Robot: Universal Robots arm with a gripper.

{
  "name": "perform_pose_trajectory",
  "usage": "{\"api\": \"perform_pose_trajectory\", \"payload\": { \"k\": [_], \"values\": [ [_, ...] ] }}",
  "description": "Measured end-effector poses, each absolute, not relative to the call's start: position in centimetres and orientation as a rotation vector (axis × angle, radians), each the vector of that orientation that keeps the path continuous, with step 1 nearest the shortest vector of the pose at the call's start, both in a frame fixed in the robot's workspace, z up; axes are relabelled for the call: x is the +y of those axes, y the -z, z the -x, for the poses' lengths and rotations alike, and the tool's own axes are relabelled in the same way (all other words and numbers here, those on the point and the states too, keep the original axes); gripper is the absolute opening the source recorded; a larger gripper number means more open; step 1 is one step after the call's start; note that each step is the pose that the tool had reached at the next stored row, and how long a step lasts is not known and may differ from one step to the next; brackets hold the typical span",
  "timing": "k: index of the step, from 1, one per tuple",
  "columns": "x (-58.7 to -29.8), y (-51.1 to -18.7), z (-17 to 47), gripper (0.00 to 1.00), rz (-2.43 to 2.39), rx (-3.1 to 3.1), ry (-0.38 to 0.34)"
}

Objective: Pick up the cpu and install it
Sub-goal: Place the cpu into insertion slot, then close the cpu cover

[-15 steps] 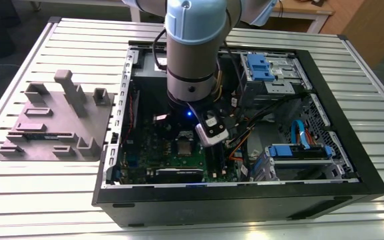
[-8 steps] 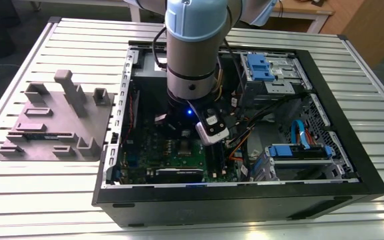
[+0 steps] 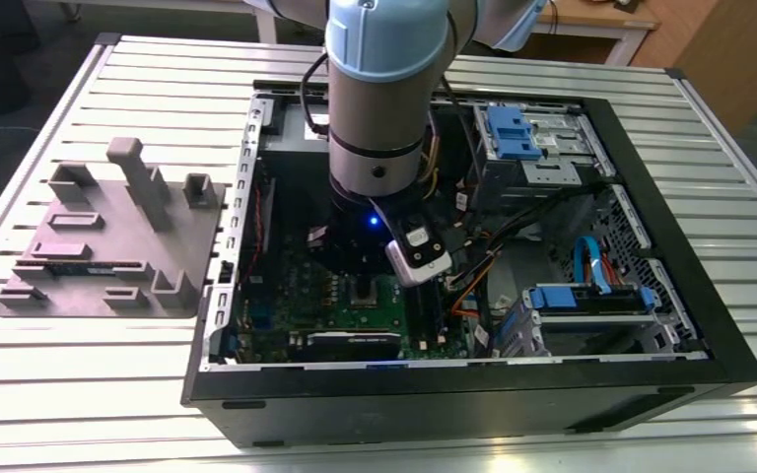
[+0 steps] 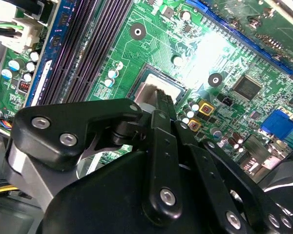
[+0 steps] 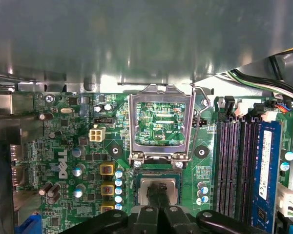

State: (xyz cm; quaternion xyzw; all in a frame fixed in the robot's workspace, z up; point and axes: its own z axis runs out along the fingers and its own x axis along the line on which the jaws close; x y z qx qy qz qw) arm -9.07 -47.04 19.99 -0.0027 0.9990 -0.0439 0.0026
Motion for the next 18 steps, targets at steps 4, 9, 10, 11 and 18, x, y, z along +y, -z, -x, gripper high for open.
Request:
{"api": "perform_pose_trajectory", "payload": {
  "k": [4,9,10,11,18],
  "values": [
    [-47.04,-19.99,9.07,0.1,0.008,3.134,0.138],
    [-47.04,-20.0,9.07,0.1,0.008,3.134,0.137],
    [-47.04,-20.04,9.07,0.1,0.008,3.134,0.138],
    [-47.04,-20.08,9.07,0.1,0.008,3.134,0.138],
    [-47.04,-20.25,9.07,0.1,0.008,3.134,0.138]
  ]
}}
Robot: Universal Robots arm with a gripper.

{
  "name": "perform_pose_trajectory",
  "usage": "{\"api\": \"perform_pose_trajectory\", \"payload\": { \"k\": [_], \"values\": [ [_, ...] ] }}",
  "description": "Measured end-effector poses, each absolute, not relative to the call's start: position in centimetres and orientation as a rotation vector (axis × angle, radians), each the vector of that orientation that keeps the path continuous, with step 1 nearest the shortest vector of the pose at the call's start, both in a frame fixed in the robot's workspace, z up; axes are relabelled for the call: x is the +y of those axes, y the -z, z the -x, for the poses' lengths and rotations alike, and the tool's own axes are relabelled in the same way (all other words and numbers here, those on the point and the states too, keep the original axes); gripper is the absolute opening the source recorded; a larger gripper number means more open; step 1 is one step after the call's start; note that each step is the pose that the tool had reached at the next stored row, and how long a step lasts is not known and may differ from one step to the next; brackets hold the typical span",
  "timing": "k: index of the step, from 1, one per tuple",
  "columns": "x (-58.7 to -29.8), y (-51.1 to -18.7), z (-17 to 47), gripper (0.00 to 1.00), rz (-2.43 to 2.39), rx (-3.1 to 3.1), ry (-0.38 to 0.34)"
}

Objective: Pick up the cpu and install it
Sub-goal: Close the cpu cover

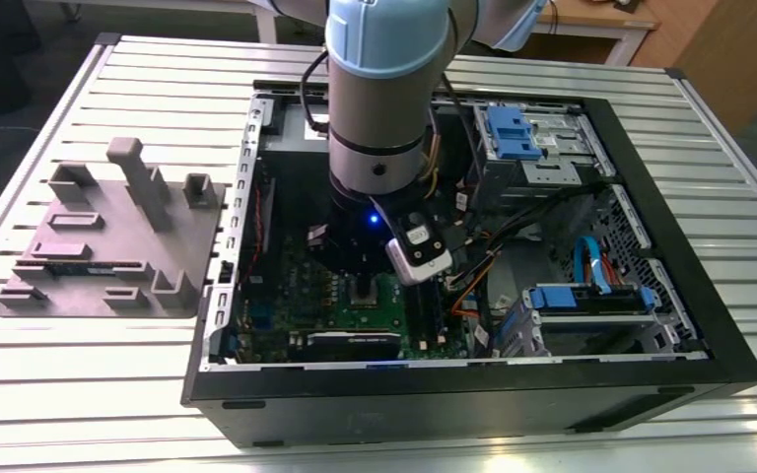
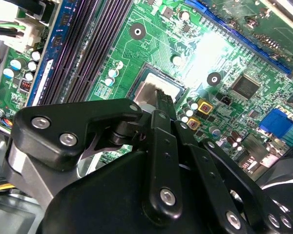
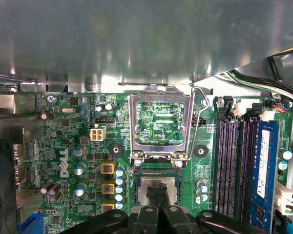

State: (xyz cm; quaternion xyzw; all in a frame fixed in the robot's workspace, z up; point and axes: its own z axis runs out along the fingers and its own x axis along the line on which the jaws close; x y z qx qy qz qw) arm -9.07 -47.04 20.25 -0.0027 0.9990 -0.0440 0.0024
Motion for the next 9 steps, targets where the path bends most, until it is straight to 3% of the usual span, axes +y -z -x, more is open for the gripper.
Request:
{"api": "perform_pose_trajectory", "payload": {
  "k": [9],
  "values": [
    [-47.04,-20.42,9.07,0.1,0.008,3.134,0.138]
  ]
}}
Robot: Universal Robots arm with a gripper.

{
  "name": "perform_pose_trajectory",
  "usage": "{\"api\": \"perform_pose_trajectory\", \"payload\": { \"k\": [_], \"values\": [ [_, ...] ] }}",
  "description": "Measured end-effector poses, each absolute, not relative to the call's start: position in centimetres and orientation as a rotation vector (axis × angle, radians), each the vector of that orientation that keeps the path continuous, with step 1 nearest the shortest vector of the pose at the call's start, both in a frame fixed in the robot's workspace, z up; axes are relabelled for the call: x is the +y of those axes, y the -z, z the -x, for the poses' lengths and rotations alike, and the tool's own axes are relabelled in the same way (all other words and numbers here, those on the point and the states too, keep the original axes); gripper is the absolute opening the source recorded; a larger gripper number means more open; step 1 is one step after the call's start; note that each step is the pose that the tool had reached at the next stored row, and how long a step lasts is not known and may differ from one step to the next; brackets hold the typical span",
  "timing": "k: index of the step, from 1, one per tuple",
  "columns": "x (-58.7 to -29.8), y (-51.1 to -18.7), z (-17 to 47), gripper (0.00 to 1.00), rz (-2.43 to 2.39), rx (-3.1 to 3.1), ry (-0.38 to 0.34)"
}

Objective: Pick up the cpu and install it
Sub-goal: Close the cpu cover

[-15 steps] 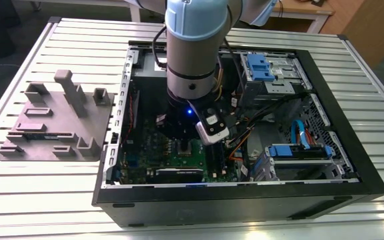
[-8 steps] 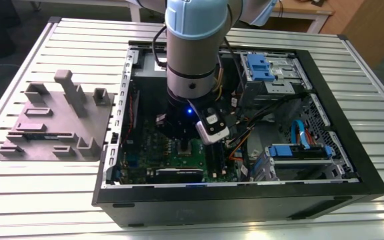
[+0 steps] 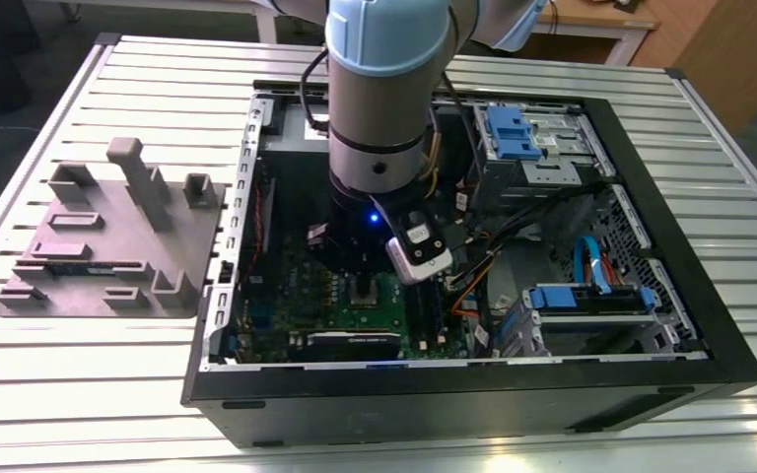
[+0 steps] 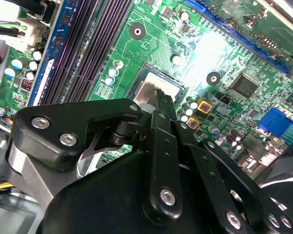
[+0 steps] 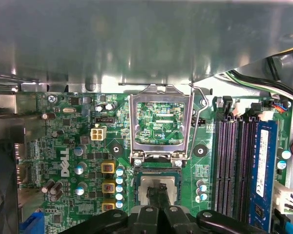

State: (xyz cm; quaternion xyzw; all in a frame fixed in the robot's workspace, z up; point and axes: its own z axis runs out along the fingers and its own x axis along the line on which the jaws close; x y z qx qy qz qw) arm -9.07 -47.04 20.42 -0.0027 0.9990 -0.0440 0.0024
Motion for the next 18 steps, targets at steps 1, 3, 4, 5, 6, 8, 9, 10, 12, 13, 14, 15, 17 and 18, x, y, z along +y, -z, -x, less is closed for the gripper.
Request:
{"api": "perform_pose_trajectory", "payload": {
  "k": [1,3,4,5,6,8,9,10,12,13,14,15,17,18],
  "values": [
    [-47.04,-20.44,9.07,0.1,0.008,3.134,0.138],
    [-47.04,-20.47,9.07,0.1,0.008,3.134,0.138],
    [-47.04,-20.5,9.07,0.1,0.008,3.134,0.138],
    [-47.04,-20.52,9.07,0.1,0.008,3.134,0.138],
    [-47.04,-20.55,9.07,0.1,0.008,3.134,0.138],
    [-47.04,-20.63,9.07,0.1,0.008,3.134,0.138],
    [-47.04,-20.68,9.07,0.1,0.008,3.134,0.138],
    [-47.04,-20.72,9.07,0.1,0.008,3.134,0.138],
    [-47.04,-20.82,9.07,0.1,0.008,3.134,0.138],
    [-47.04,-20.87,9.07,0.1,0.008,3.134,0.138],
    [-47.04,-20.93,9.07,0.1,0.008,3.134,0.138],
    [-47.04,-21.0,9.07,0.1,0.008,3.134,0.138],
    [-47.04,-21.15,9.07,0.1,0.008,3.134,0.138],
    [-47.04,-21.36,9.07,0.1,0.008,3.134,0.138]
  ]
}}
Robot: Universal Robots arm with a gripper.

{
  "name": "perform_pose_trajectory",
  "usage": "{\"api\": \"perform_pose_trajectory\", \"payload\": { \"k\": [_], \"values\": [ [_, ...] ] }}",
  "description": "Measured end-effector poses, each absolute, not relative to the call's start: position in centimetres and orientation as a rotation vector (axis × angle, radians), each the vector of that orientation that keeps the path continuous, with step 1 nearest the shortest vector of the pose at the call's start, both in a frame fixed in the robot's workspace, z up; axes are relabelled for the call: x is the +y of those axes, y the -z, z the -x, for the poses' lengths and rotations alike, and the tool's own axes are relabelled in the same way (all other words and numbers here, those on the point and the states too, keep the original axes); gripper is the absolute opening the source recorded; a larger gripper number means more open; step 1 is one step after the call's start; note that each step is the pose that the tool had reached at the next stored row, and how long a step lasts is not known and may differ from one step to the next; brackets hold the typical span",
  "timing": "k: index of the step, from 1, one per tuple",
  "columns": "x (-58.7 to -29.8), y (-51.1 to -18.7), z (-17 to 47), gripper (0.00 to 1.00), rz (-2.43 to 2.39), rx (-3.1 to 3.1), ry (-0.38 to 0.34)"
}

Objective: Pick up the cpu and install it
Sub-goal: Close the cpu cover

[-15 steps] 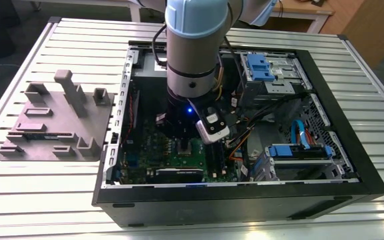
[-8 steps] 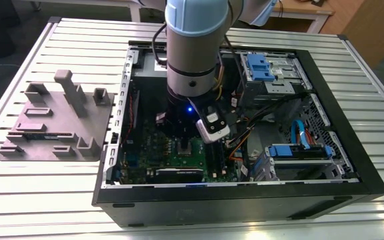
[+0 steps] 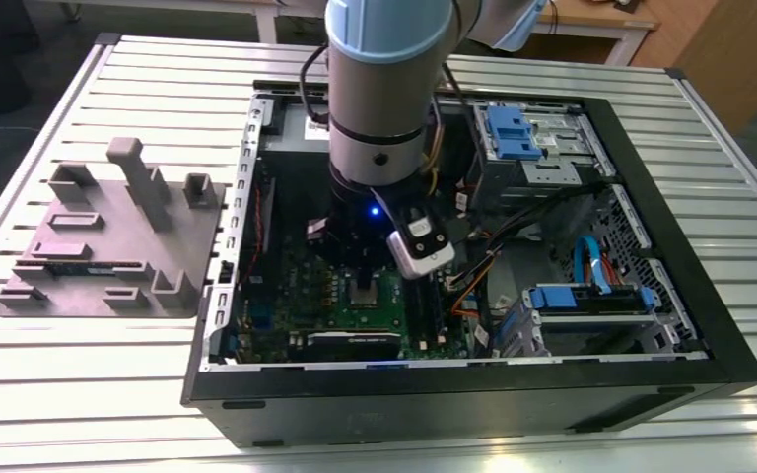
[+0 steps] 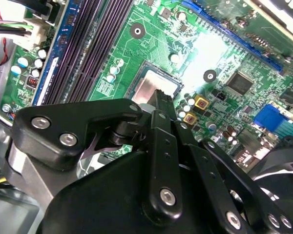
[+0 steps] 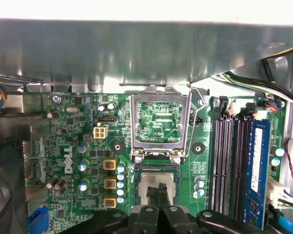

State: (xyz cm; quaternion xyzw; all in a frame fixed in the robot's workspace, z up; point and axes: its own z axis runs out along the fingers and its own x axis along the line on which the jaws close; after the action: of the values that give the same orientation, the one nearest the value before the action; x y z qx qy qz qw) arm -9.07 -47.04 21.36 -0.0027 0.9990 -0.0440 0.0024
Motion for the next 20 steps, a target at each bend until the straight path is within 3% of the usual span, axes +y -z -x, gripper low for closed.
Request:
{"api": "perform_pose_trajectory", "payload": {
  "k": [20],
  "values": [
    [-47.0,-23.7,9.1,0.1,0.008,3.134,0.138]
  ]
}}
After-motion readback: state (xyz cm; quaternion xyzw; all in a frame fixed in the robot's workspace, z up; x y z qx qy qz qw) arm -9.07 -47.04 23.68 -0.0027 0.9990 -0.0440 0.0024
